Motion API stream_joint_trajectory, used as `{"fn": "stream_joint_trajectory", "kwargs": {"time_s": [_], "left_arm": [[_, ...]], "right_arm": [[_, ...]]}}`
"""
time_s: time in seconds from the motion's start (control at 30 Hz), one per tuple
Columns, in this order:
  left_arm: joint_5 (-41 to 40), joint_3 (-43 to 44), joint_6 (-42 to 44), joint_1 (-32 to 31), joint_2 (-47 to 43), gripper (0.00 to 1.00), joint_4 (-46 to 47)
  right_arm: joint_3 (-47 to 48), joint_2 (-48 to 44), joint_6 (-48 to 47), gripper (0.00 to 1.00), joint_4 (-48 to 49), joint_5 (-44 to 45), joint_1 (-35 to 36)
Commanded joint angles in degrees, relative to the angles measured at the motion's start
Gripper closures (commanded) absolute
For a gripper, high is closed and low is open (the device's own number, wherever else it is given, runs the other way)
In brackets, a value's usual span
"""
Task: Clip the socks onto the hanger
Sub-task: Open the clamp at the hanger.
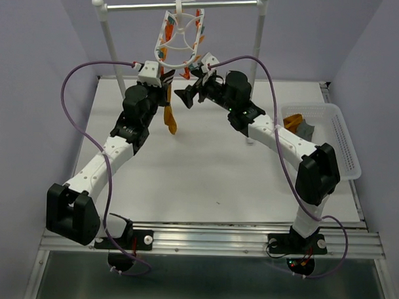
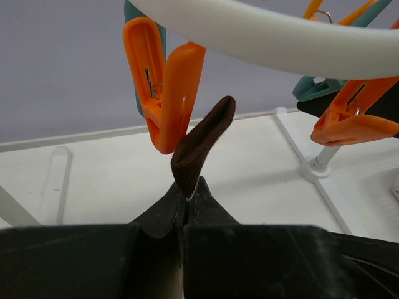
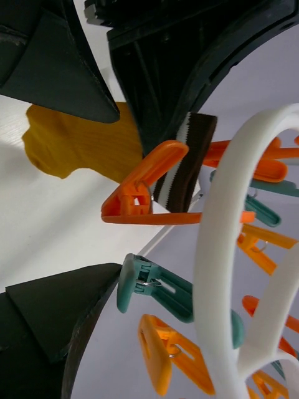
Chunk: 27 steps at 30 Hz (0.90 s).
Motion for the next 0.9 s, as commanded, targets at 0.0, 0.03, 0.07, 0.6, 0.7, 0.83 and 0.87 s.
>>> {"fn": "stream_joint_trajectory", "kwargs": {"time_s": [0.0,0.03,0.07,0.6,0.7,0.83,0.87], "left_arm": [[0.21,2.12,0.7,0.21,-0.49,1.0,4.76],[0.13,2.03,0.88,0.21,-0.49,1.0,4.76],[-0.13,1.94,1.05,0.12,-0.49,1.0,4.85],[1.62,2.2,2.02,0.21,-0.76,1.0,4.85],[1.53,2.03,2.02,0.21,-0.93,1.0,4.76],[1.71,1.76,2.02,0.21,-1.46,1.0,4.85],[1.8,1.68,1.93,0.21,-1.55,1.0,4.85]], "right_arm": [[3.11,0.52,2.51,0.0,7.71,0.8,-0.09],[3.11,0.61,2.78,0.0,8.15,1.15,-0.09],[3.2,0.7,3.56,0.0,8.68,1.59,-0.09],[4.61,2.46,4.54,0.08,13.87,3.7,0.43],[4.26,2.28,3.05,0.1,14.74,4.4,1.05],[4.34,2.37,1.9,0.14,15.53,5.1,1.58],[4.52,2.46,1.29,0.15,15.45,5.11,2.1]]}}
